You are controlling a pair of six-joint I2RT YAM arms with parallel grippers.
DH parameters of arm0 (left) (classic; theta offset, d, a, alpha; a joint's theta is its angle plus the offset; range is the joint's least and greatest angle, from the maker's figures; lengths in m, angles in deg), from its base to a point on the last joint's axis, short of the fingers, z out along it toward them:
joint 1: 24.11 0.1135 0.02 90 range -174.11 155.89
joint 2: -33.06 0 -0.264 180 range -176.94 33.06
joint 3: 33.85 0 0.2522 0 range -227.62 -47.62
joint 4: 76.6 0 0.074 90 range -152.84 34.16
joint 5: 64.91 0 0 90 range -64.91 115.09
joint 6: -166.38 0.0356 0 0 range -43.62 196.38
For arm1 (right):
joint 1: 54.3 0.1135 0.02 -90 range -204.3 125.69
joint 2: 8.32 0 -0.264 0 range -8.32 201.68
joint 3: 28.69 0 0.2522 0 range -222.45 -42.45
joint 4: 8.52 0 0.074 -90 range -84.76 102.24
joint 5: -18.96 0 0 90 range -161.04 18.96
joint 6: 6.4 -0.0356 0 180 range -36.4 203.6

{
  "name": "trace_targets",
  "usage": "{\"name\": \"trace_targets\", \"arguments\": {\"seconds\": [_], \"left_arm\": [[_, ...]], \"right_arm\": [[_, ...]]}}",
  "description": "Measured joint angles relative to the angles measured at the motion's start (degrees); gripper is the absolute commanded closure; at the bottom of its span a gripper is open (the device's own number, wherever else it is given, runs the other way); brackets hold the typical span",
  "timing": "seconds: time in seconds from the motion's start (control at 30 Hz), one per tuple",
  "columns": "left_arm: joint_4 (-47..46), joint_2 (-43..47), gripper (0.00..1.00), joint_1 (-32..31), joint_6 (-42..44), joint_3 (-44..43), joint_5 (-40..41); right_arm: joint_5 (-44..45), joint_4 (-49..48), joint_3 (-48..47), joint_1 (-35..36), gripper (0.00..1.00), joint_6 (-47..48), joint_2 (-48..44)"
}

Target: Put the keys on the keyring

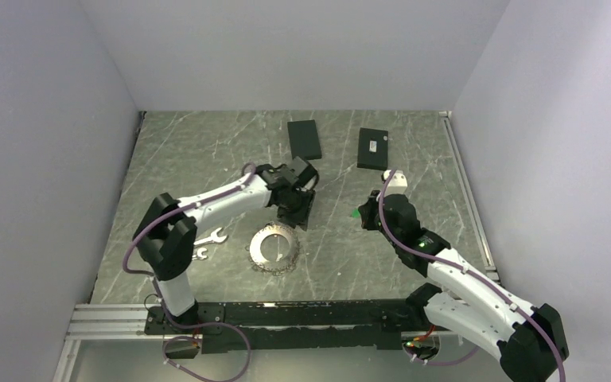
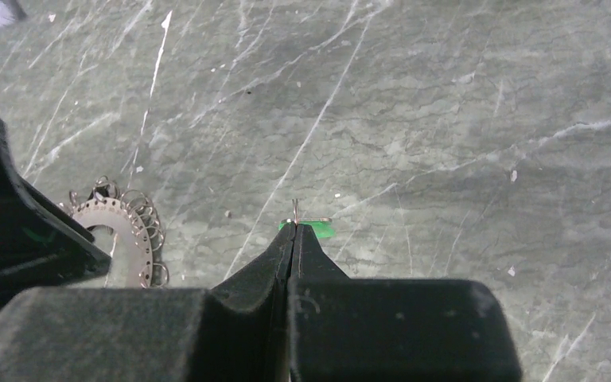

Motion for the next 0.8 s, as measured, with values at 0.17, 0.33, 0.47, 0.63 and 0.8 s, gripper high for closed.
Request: {"name": "trace_targets", "arguments": {"seconds": [0.17, 0.33, 0.47, 0.63, 0.8], "left_arm": [[4.26, -6.10, 0.63, -5.66, -13.75, -5.73, 6.16], [8.57, -9.20, 0.59, -6.75, -23.34, -5.11, 11.96], [11.78, -10.84, 0.61, -8.15, -27.52, -5.55, 16.65], [12.55, -12.55, 0.65, -9.81, -30.25, -5.53, 19.43], [12.11, -12.61, 0.66, -9.86, -31.41, -5.03, 21.90]], "right_arm": [[-0.11, -0.20, 0.33, 0.00, 1.00, 0.00, -0.76], [-0.11, -0.15, 0.42, -0.04, 1.00, 0.17, -2.93], [-0.11, -0.17, 0.55, 0.07, 1.00, 0.39, -4.11], [-0.04, 0.15, 1.18, 0.72, 1.00, 0.44, -5.03], [0.02, 0.24, 1.25, 1.40, 1.00, 0.68, -5.99]]}}
